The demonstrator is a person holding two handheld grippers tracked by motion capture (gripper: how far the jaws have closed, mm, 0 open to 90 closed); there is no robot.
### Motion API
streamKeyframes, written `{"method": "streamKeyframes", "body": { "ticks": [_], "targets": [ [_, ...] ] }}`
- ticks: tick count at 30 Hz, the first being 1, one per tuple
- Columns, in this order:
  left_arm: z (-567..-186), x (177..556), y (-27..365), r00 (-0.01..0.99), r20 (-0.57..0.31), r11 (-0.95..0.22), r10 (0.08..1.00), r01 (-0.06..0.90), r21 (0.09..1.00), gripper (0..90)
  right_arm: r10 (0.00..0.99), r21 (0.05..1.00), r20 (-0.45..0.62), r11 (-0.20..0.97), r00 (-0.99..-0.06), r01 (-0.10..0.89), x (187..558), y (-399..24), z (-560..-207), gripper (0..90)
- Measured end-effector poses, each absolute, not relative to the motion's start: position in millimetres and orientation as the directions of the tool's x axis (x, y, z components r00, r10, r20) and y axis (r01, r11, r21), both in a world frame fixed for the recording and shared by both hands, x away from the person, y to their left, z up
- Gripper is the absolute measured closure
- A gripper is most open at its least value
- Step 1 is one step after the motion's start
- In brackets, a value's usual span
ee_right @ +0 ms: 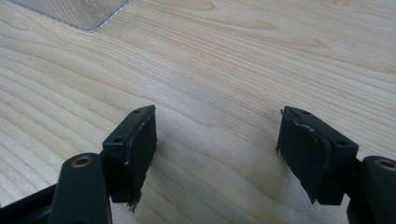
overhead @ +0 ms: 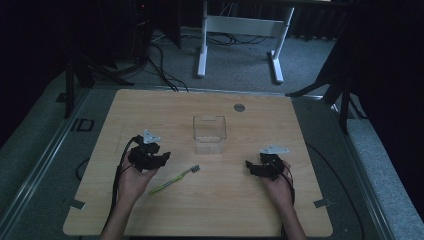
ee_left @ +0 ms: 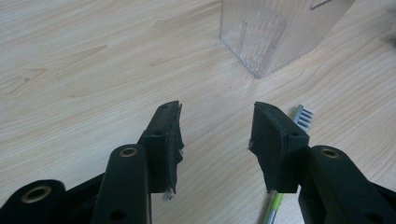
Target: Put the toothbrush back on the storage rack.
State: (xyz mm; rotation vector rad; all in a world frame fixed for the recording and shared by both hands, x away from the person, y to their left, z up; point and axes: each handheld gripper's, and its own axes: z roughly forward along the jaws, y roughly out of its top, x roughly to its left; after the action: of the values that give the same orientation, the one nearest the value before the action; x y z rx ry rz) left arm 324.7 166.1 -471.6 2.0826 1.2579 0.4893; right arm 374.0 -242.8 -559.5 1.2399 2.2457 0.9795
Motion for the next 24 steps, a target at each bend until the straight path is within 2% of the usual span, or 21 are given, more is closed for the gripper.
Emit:
{"method": "streamKeyframes", "body": {
  "ticks": [24],
  "targets": [
    [-469,322,155,0.529,-0.014,-0.391,0.848,0.643,0.659,52.8,0.847,0.735,-0.006,0.363,-0.531,0.572,374,-243,-560,28.3]
  ]
}}
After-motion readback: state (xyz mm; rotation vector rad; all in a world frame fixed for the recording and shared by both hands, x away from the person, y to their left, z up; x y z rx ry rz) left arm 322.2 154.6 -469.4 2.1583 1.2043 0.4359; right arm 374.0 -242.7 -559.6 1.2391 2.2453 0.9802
